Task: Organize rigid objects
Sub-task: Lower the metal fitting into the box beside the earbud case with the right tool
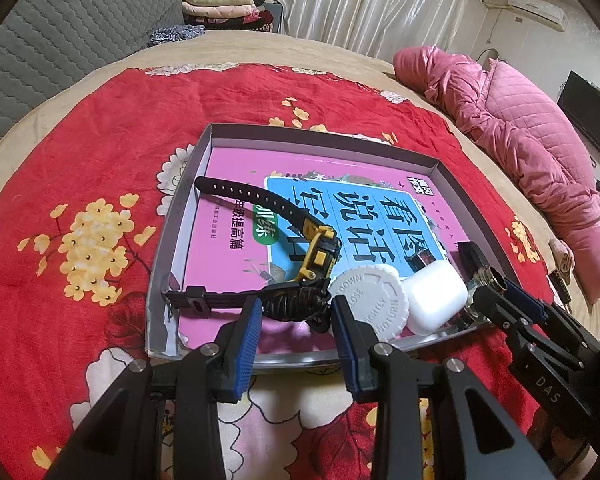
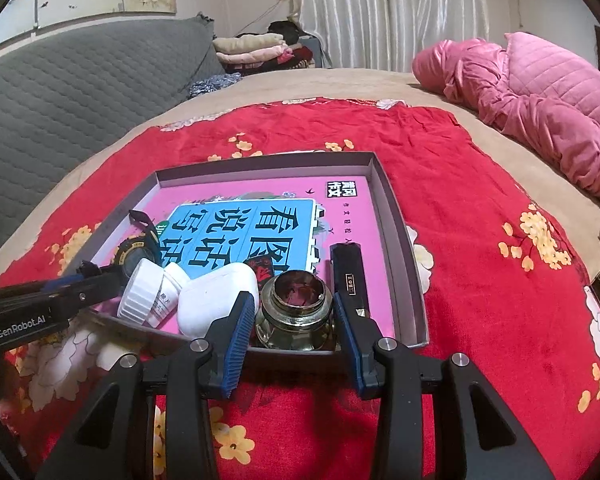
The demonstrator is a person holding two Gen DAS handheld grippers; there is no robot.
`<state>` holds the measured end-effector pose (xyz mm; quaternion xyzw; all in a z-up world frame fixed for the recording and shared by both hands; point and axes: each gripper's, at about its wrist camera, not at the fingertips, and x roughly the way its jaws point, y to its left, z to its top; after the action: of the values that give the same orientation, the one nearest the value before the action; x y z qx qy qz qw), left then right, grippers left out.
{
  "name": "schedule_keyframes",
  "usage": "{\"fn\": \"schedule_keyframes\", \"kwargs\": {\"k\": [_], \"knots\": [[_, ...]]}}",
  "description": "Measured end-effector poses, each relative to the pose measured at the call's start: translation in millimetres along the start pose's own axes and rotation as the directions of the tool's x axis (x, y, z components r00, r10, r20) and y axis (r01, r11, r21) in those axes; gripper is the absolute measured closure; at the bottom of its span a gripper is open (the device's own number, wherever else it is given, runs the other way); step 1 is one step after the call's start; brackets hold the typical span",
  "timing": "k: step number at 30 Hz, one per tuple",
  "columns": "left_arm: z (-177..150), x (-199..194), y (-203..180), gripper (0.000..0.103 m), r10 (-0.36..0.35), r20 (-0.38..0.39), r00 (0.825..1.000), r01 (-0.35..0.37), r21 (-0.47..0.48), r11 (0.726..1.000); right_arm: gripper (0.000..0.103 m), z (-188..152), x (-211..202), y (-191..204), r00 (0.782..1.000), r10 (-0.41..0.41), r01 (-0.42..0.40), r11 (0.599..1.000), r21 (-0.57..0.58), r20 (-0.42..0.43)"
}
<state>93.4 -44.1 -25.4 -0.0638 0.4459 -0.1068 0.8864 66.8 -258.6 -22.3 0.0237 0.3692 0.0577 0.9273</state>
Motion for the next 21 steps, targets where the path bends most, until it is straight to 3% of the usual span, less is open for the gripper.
{"fn": "schedule_keyframes", "kwargs": {"k": [21], "knots": [[-2,4,-4,0.067,0.017,-0.005,1.0,-0.017,0.013,1.0,0.06,-4,-12,-7,1.0,0.024,-0.024,0.999,0.042,0.012]]}}
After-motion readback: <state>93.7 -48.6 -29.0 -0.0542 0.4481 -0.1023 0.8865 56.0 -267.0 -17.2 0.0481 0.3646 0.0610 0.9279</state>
